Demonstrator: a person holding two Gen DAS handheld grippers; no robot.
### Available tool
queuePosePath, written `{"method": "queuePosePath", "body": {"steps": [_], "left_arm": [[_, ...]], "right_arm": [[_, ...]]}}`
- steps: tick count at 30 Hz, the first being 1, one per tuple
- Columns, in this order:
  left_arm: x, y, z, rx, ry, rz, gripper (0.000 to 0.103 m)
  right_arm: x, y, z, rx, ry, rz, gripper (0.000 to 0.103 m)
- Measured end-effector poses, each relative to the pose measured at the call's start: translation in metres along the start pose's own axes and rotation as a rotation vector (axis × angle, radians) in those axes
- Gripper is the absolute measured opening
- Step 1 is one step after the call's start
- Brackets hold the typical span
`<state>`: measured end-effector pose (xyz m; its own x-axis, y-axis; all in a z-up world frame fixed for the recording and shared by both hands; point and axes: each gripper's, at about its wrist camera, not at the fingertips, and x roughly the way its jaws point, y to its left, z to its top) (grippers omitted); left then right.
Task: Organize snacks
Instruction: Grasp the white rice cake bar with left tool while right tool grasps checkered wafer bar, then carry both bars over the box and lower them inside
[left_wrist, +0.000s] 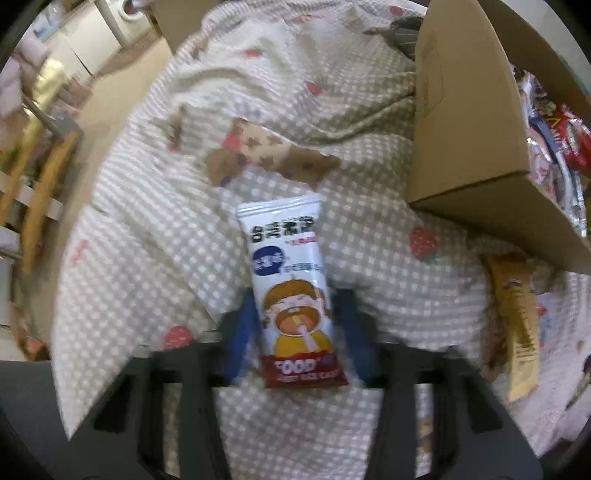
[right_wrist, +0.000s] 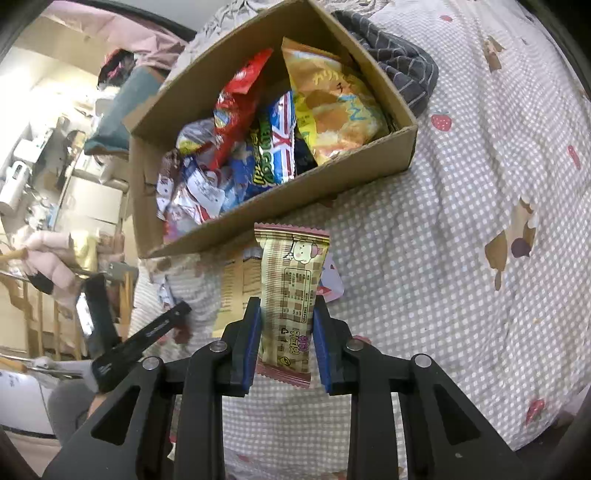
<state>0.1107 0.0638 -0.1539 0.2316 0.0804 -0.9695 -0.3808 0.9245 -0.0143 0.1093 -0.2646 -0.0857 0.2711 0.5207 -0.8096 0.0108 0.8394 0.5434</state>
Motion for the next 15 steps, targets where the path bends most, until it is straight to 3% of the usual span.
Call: {"method": "queuePosePath", "body": {"steps": [11, 15], "left_arm": [[-0.055, 0.028, -0.009, -0.026, -0.148, 0.025, 0.027], [-0.092, 0.028, -0.015, -0.054, -0.246, -0.046, 0.027]], "right_arm": [[-0.007, 0.004, 0.003, -0.016, -0.020, -0.008, 0.028], [-0.006, 0.012, 0.006, -0.029, -0.040, -0.007, 0.028]]}}
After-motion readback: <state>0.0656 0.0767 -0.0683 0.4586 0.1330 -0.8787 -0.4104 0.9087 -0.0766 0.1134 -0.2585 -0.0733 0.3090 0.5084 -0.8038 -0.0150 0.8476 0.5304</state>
